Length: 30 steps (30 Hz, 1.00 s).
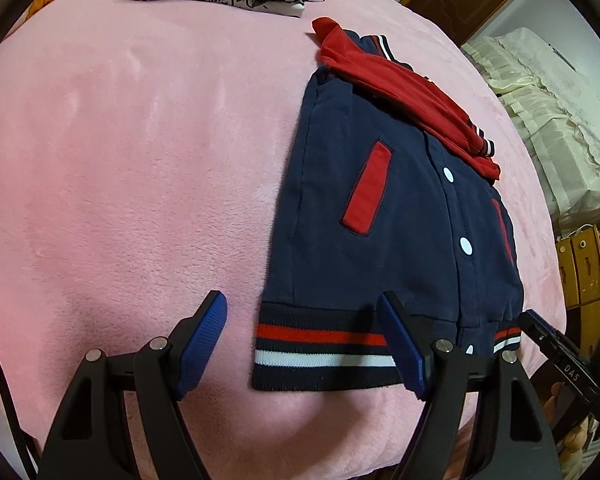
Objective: Fold large clothes
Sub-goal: 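Move both grippers to the striped hem of the navy jacket, then grasp the striped hem with both grippers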
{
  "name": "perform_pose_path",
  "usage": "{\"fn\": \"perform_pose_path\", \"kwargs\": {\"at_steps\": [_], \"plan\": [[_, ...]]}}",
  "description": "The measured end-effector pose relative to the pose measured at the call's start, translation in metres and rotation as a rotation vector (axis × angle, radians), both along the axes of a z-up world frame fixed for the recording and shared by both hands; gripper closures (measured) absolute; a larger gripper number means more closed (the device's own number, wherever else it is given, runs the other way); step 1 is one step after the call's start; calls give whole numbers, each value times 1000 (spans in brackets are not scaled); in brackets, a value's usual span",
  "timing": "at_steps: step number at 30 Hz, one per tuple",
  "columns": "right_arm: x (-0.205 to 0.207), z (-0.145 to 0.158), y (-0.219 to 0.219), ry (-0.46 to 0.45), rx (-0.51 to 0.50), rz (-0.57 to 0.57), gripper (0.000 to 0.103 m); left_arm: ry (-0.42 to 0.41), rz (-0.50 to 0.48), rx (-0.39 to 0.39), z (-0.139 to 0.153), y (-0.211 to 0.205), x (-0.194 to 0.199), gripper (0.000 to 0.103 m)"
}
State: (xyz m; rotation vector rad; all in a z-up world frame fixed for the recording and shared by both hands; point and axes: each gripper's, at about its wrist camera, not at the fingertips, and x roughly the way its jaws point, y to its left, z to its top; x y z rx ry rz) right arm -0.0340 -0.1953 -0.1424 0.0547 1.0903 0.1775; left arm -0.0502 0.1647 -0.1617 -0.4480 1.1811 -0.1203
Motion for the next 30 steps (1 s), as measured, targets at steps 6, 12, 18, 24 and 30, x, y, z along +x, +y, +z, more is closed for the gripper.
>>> {"fn": "perform_pose_path", "kwargs": {"at_steps": [6, 12, 18, 24, 30], "plan": [[1, -3, -12, 22, 31, -21, 53, -18, -16, -47, -7, 5, 0, 27], [0, -10, -27, 55, 69, -40, 53, -42, -17, -111, -9, 11, -1, 27], [2, -19, -35, 80, 131, -26, 53, -51, -41, -188, -13, 13, -4, 27], [6, -27, -36, 86, 163, 0, 52, -33, -84, -213, -22, 6, -1, 27], [7, -33, -31, 93, 206, 40, 60, -24, -104, -194, -28, 0, 1, 26]]}}
